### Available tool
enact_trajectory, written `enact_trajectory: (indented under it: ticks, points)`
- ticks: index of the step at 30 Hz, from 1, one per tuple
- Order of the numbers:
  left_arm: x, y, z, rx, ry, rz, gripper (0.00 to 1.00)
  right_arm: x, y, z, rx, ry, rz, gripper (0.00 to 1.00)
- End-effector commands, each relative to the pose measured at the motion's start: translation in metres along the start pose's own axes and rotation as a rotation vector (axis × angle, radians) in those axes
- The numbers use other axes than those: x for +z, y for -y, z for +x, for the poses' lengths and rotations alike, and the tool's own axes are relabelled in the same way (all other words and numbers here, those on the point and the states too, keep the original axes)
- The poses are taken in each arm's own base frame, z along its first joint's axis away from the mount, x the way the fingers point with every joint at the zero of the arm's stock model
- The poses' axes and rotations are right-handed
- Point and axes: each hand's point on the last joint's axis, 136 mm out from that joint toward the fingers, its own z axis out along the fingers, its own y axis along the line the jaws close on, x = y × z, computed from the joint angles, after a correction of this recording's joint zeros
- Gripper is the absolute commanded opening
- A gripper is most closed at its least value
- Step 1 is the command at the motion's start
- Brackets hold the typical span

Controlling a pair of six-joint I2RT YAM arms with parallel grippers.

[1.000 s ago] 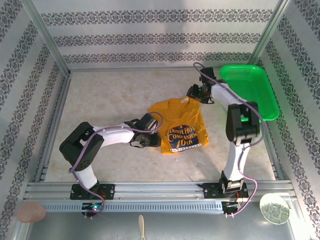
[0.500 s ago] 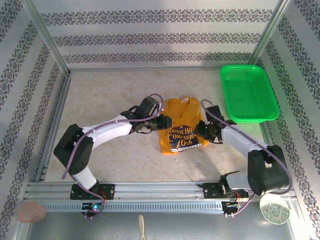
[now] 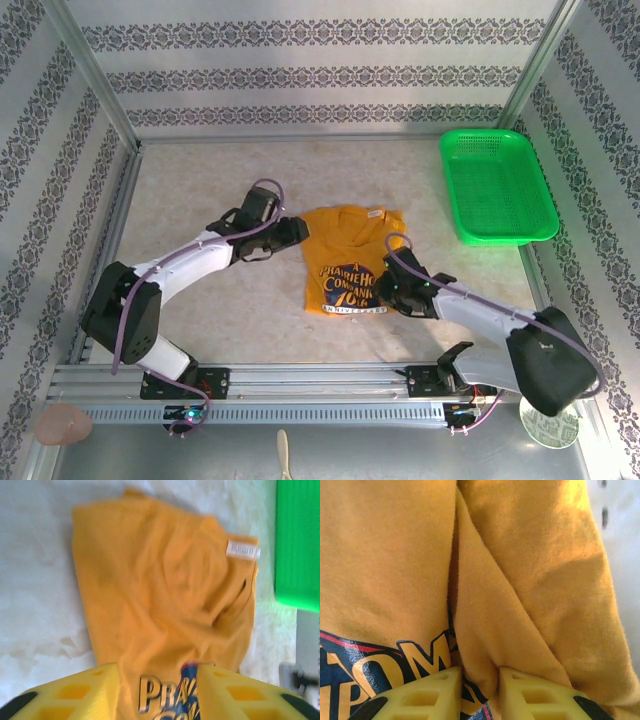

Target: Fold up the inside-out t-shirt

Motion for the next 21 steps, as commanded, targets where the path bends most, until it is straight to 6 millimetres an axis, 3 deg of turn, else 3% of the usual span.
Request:
enact_trajectory:
  ticks: [1,7,12,16,21]
  points:
    - [0.0,0.006,-0.018,0.14,-0.019,-0.066,0.51,-0.004,0.034,0.005,0.066,0.038,0.104,0.28]
    - [0.047,0.019,-0.033,0.383,-0.167,-0.166,0.53,-0.006,0.041,0.0,0.083,0.049,0.116,0.3]
    - [0.08,0.025,-0.027,0.583,-0.237,-0.291,0.52,-0.003,0.041,0.0,0.078,0.037,0.132,0.3]
    - [0.1,0.018,-0.027,0.648,-0.249,-0.396,0.51,-0.002,0.043,0.001,0.087,0.041,0.136,0.3]
    - [0.117,0.018,-0.029,0.639,-0.237,-0.398,0.48,-0.003,0.049,0.001,0.096,0.052,0.14,0.3]
